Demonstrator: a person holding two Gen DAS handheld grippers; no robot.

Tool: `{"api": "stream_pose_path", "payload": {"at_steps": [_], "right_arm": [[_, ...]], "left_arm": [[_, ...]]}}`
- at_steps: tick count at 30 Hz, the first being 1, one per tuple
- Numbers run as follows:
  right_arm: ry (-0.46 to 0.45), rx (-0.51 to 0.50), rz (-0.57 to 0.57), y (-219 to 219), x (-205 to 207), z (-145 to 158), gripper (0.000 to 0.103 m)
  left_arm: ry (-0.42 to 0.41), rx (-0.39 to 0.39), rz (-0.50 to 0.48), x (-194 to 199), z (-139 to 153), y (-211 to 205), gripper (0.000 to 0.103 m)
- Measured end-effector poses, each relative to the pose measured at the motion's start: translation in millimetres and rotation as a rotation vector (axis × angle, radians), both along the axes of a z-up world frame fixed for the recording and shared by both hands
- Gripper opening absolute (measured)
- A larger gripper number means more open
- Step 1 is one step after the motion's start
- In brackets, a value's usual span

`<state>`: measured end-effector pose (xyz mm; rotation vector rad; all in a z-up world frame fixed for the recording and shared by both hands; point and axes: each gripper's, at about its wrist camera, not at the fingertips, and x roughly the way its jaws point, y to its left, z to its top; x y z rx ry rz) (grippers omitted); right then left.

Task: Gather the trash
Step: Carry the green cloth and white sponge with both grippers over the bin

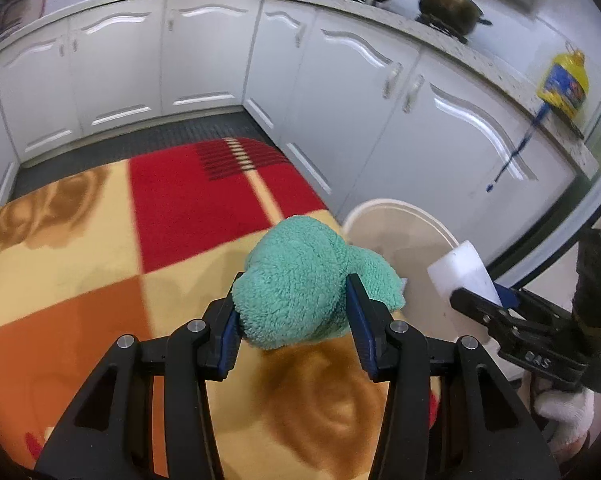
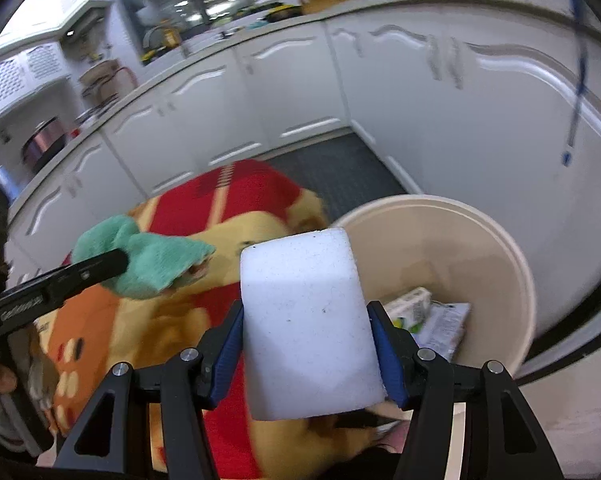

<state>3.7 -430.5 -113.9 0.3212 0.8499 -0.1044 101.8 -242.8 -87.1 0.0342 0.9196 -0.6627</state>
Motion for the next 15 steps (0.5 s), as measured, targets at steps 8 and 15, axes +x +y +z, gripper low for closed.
{"api": "stream_pose_path", "payload": {"at_steps": [8,15], "right_arm": [[0.057,0.005,-0.113,-45.6,-8.4,-21.9,0.058],[0.083,-0.002,-0.183,-69.1,-8.4,-34.1,0.059]], "left_arm": [[0.022,0.032,-0.073,-4.9,-11.2,-60.1,0.045],[0.025,0.06,-0.101,-3.3,-21.3,-98.2,0.046]]}}
